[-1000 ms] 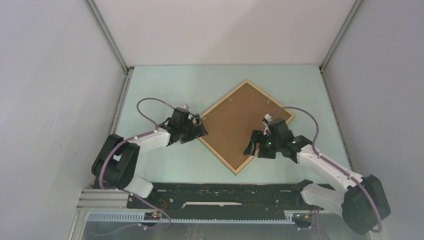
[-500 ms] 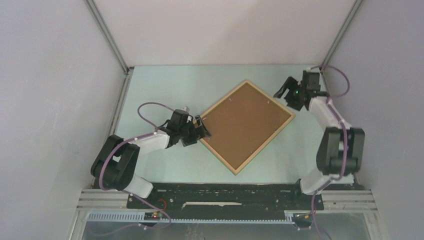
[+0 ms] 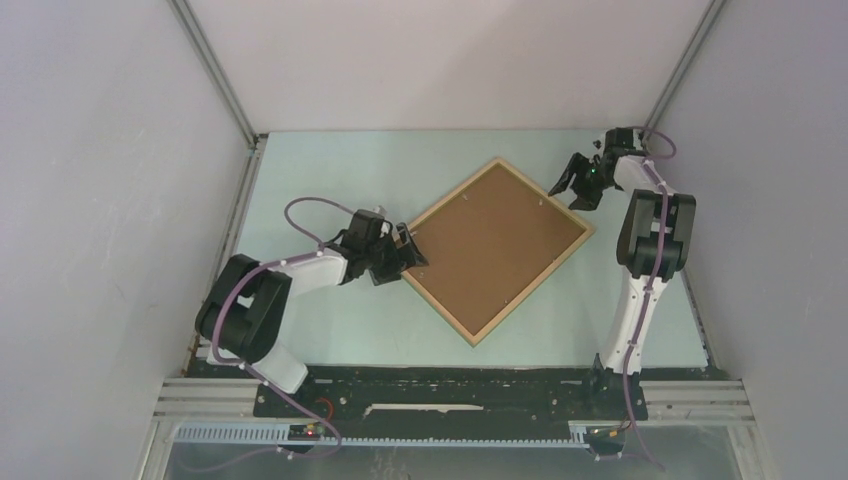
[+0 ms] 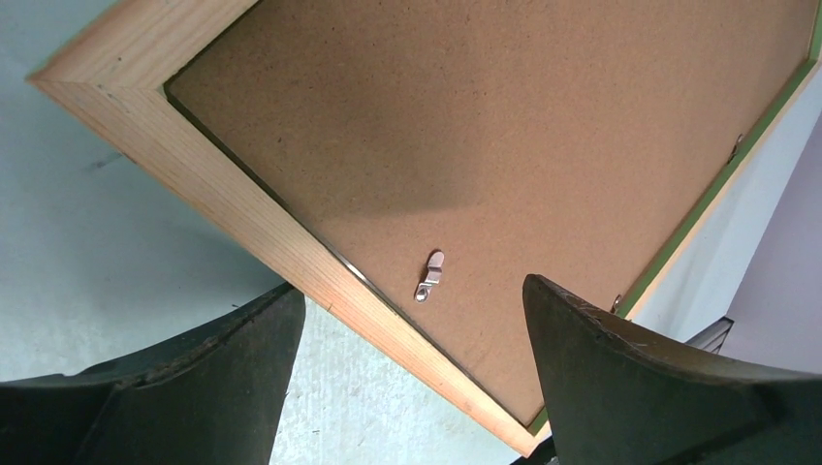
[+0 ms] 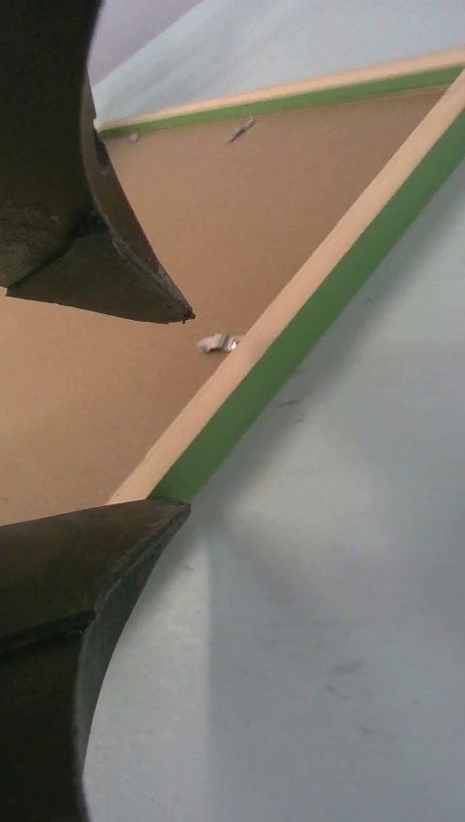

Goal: Put the photo into the frame
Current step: Install the photo frame at the center of the board.

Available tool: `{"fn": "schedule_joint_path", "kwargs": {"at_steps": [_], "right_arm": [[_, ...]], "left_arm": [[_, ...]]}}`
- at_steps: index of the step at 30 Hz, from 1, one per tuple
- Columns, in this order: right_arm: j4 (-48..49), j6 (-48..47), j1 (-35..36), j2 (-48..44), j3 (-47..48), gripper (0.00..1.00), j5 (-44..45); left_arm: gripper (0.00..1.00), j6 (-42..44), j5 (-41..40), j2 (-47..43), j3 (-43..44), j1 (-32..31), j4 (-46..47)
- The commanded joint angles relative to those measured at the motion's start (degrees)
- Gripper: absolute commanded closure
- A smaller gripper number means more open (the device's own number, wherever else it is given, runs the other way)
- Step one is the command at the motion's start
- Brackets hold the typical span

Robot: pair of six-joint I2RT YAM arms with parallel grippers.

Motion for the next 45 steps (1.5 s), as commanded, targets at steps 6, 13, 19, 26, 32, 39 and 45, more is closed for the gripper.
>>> {"fn": "schedule_joint_path", "kwargs": {"at_steps": [6, 13, 19, 26, 32, 39, 45], "right_arm": [[0.2, 0.1, -0.1, -10.5, -16.8, 0.38, 0.5], [10.7, 7.2, 0.8, -23.2, -36.9, 0.59, 4.8], [15.0, 8.2, -0.3, -28.5, -42.5, 0.56, 6.2], [16.1, 7.9, -0.7, -28.4, -42.5, 0.56, 4.1], [16.0, 7.6, -0.7, -28.5, -42.5, 0.56, 3.4], [15.8, 7.3, -0.5, -28.8, -42.5, 0.56, 2.7], [16.0, 7.2, -0.5, -28.8, -42.5, 0.56, 2.6]], "left_arm": [[0.06, 4.9, -0.8, 6.6, 10.1, 1.1, -6.9], [0.02, 13.9, -10.0, 13.5, 25.9, 1.5, -22.9], [0.0, 14.7, -14.7, 2.6, 17.5, 1.4, -23.1], [0.07, 14.7, -14.1, 3.3, 17.6, 0.5, -24.4], [0.2, 14.5, -14.4, 5.1, 18.0, 0.1, -25.6], [0.29, 13.2, -16.7, 9.1, 21.0, -0.1, -27.9], [0.32, 12.1, -18.7, 10.2, 21.6, -0.3, -27.3]]}}
